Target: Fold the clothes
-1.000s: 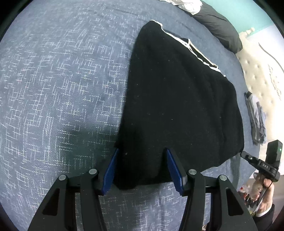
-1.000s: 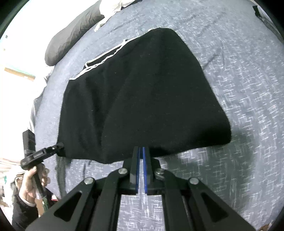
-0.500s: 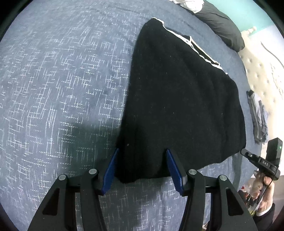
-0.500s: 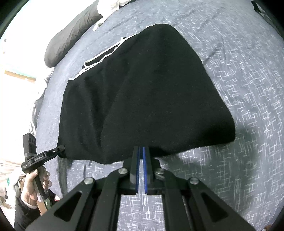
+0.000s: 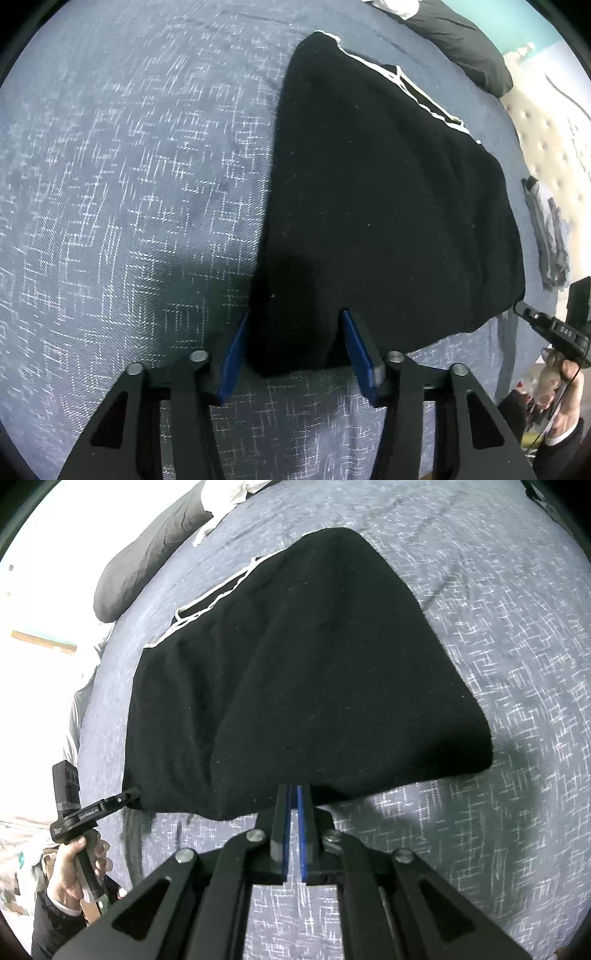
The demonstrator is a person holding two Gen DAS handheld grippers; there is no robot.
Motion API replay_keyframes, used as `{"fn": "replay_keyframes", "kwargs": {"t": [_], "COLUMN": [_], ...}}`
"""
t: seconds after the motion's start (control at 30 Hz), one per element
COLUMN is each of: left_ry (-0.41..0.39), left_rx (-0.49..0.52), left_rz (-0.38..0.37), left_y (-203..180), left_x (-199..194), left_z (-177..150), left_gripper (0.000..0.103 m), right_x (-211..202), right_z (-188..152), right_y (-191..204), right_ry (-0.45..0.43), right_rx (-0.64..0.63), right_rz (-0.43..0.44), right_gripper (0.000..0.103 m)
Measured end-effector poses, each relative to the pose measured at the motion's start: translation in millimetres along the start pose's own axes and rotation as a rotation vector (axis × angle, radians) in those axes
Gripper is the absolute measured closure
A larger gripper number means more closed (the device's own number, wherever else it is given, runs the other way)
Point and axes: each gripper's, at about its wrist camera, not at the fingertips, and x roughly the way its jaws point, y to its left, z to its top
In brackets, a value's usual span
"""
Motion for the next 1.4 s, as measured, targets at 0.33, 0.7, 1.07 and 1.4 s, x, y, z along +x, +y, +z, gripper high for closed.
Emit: {"fn": "replay_keyframes", "kwargs": {"t": [0.33, 0.7, 1.07, 1.4], "left_ry": [-0.030, -0.087, -0.138, -0.164], "left_rx": [0.023, 0.074, 0.187, 0.310], "left_rz": [-0.010, -0.024, -0.007, -0.001], "left_y": [-11.7, -28.7, -113.8, -207.4], "left_x": [-17.1, -53.6, -63.9, -69.6], "left_z": [0.2, -5.5, 15.8, 26.2], "left_gripper": [0.087, 0.092, 0.094, 0.095], "right_x": [-3.6, -12.3, -21.7, -34.2], "right_z": [-2.1, -3.8, -7.2, -10.7], "right_y": [-8.4, -19.1, -34.4, -61.0], "right_ry": [-0.013, -0.039, -0.070, -0.108], "right_rx": [0.009, 0.016, 0.045, 0.092], "right_rz": [0.014, 0.046, 0.095, 0.161], "right_gripper": [0.101, 0.101, 0.101, 0.101]}}
